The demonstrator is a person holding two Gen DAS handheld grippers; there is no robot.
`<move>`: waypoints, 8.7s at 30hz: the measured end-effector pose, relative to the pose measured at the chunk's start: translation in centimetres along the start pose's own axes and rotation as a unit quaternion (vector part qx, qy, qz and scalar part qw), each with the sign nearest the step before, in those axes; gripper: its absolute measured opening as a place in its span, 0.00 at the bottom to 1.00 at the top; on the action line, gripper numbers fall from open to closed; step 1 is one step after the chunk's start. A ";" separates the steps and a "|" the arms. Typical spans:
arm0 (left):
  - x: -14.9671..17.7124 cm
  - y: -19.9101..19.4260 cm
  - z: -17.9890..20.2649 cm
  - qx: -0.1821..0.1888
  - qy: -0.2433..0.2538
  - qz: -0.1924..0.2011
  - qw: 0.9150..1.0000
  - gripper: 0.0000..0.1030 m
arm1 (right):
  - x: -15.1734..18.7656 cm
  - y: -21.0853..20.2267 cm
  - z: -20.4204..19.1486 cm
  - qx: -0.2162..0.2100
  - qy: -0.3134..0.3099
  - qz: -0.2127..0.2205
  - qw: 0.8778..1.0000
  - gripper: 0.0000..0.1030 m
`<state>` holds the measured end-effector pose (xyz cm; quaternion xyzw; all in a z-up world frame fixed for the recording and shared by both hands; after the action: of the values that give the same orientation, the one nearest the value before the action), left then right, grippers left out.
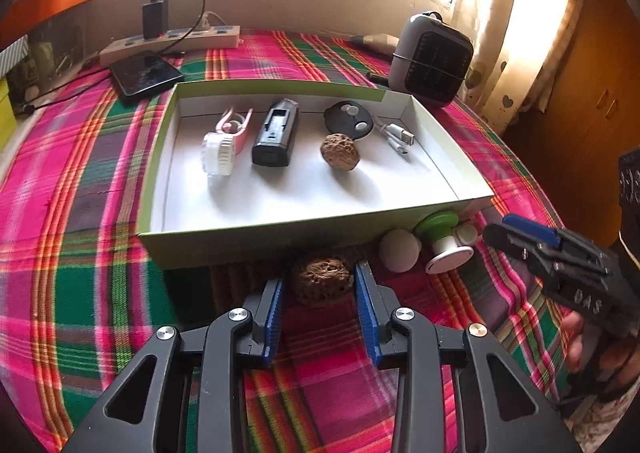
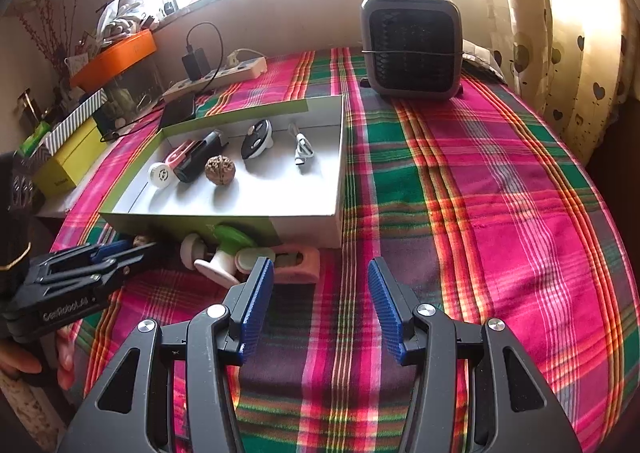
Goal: Organize objects
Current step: 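Grasp the walnut with the left gripper while the right moves toward the pink hook, then close the right gripper on the pink hook beside the green spool, then lift the walnut and pink hook and carry them over the white box, then lower the walnut and pink hook into the white box, then open the right gripper to release the pink hook in the box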
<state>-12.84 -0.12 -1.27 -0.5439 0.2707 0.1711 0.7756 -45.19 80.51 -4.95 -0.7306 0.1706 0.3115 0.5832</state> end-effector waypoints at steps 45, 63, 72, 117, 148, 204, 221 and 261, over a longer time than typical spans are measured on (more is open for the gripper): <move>0.7 -0.6 -1.2 0.015 -0.004 0.006 1.000 0.31 | 1.4 0.3 -3.6 -0.044 -0.094 -0.065 0.992 0.49; 0.5 -0.4 -1.1 0.009 0.002 0.007 1.000 0.31 | 1.1 2.2 -5.2 -0.047 -0.165 -0.054 0.984 0.49; 0.4 -0.4 -1.2 0.007 0.005 0.008 1.000 0.31 | 1.4 1.9 -4.8 -0.038 -0.161 -0.044 0.985 0.37; 0.7 -0.5 -0.6 -0.021 0.020 0.013 0.999 0.30 | 1.9 1.0 -3.7 -0.015 -0.116 -0.019 0.993 0.23; -0.2 -3.5 0.9 -0.016 0.036 0.044 0.998 0.30 | 1.1 -2.2 -3.8 -0.025 -0.094 0.014 0.995 0.23; -6.0 2.7 0.6 -0.016 0.020 0.017 1.000 0.30 | -6.7 5.8 -5.9 -0.033 -0.073 -0.024 0.996 0.24; -6.3 4.8 1.2 -0.028 0.016 -0.001 0.999 0.30 | -7.1 7.5 -5.7 -0.027 -0.080 -0.037 0.996 0.24; -6.8 5.8 2.5 -0.056 0.012 0.000 0.998 0.30 | -7.2 8.8 -5.9 -0.035 -0.073 -0.040 0.996 0.24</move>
<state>-20.87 4.45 -0.83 -0.5886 0.2701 0.1797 0.7405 -54.42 71.78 -6.04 -0.7321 0.0867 0.3464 0.5801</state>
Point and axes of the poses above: each gripper's, at about its wrist camera, not at the fingertips, and y roughly the way its jaws point, z to its right, x to its underside, the point moved 2 cm from there along y, roughly the way its jaws point, and after that the axes turned 2 degrees about x, right-handed, at the moved point
